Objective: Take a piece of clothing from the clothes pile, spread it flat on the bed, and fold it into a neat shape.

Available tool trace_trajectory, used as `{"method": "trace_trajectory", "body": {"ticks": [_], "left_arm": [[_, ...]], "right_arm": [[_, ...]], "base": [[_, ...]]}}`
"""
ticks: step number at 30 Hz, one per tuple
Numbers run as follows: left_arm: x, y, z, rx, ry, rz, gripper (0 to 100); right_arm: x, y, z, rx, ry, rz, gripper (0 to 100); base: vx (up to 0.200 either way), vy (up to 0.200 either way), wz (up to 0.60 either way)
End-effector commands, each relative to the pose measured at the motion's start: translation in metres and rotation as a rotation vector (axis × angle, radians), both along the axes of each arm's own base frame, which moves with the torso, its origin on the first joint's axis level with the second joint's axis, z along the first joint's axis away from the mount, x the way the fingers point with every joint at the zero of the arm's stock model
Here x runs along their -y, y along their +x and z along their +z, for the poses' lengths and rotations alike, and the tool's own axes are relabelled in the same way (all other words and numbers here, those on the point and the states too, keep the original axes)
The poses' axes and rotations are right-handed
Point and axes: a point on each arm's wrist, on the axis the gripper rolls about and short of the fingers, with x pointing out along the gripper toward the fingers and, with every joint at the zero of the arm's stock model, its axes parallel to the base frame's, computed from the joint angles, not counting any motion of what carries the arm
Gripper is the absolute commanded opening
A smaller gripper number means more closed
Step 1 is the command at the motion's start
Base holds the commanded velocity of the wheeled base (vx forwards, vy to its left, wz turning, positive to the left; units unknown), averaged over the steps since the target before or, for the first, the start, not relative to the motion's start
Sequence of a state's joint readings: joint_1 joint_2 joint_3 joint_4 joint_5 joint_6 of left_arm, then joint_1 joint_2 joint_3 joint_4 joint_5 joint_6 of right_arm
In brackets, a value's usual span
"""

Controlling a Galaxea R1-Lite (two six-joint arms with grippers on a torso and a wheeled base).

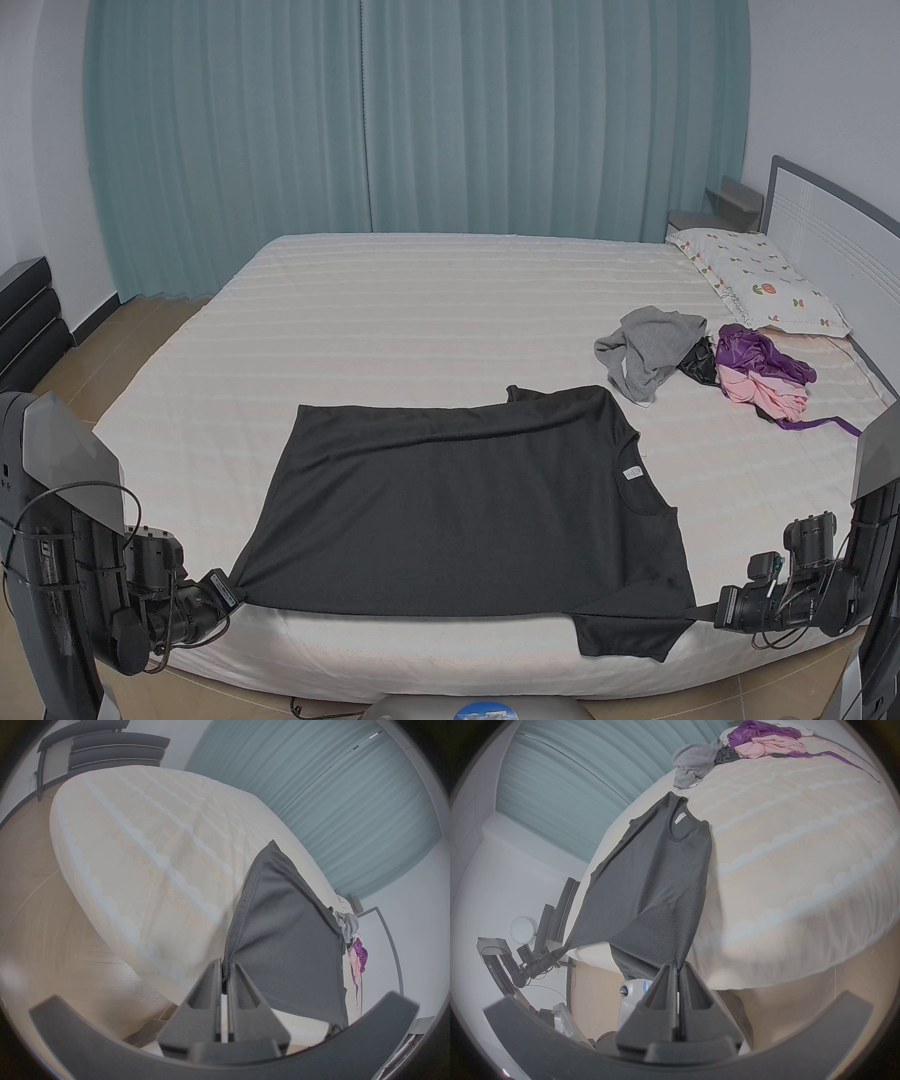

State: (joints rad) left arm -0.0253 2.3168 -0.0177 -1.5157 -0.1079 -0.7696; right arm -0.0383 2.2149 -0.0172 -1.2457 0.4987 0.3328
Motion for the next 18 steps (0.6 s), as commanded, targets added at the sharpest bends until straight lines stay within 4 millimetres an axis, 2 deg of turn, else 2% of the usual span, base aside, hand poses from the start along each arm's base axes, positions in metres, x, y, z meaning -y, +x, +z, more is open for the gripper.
{"method": "trace_trajectory", "body": {"ticks": [1,18], "left_arm": [[-0.001,-0.005,-0.002,-0.028,0.008,-0.005,0],[-0.002,-0.024,0.005,-0.174,0.119,-0.115,0]], "right_arm": [[0.0,-0.008,0.013,0.012,-0.003,0.003,0],[0.006,-0.026,0.022,-0.045,-0.041,0.052,0]], "base": [[0.0,0.0,0.0],[0.0,0.0,0.0]]}}
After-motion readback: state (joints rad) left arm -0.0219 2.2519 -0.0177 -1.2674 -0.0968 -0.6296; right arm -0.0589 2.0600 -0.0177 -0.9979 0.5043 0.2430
